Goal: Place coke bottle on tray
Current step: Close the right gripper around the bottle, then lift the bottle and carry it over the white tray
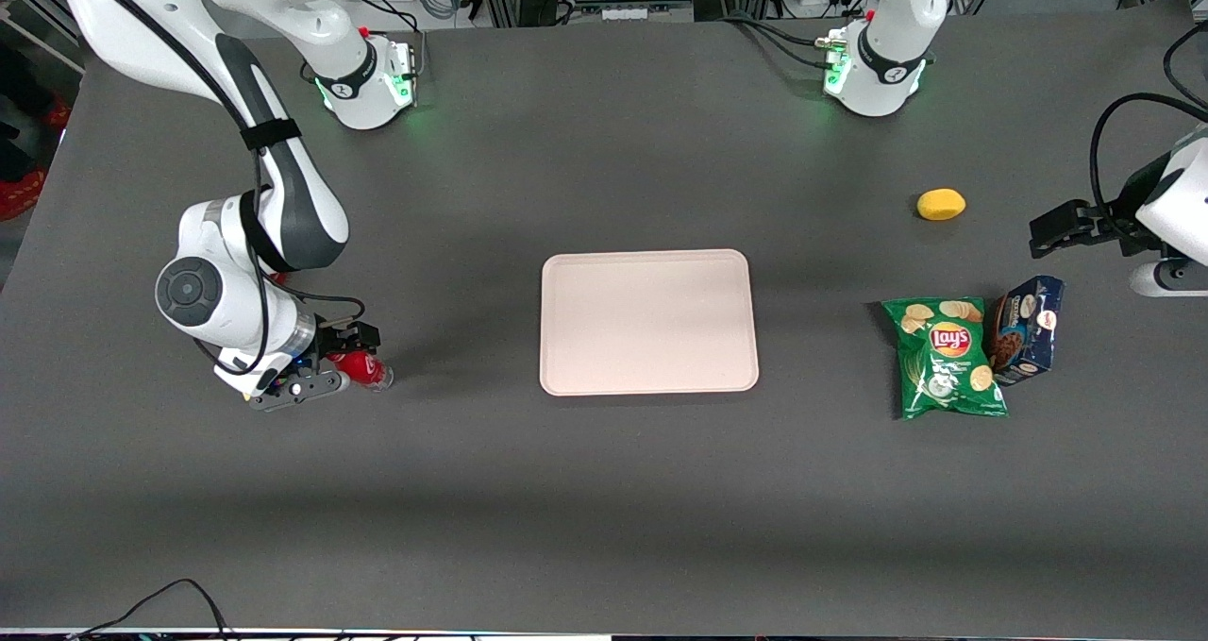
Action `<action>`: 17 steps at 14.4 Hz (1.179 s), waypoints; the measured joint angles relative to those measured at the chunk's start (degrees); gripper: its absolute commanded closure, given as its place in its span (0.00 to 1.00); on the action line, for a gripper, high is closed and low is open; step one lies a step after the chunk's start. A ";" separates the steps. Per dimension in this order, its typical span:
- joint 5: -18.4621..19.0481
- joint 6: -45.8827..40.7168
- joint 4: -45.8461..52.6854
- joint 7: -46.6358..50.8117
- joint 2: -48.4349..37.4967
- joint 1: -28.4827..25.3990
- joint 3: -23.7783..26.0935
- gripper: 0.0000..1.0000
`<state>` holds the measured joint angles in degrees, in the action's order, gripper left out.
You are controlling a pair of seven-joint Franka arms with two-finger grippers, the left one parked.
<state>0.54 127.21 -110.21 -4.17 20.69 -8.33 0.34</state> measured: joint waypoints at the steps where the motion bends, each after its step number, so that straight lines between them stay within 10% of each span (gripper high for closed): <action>1: 0.00 0.00 0.00 -0.02 0.11 0.07 -0.01 0.00; 7: 0.00 0.02 0.00 -1.78 0.41 0.43 -0.04 0.25; 11: 0.00 0.02 0.01 -1.89 0.41 0.41 -0.04 0.96; 17: 0.02 0.02 0.18 -2.06 0.37 0.22 0.02 1.00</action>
<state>0.57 127.23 -110.02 -6.23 21.06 -8.11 0.35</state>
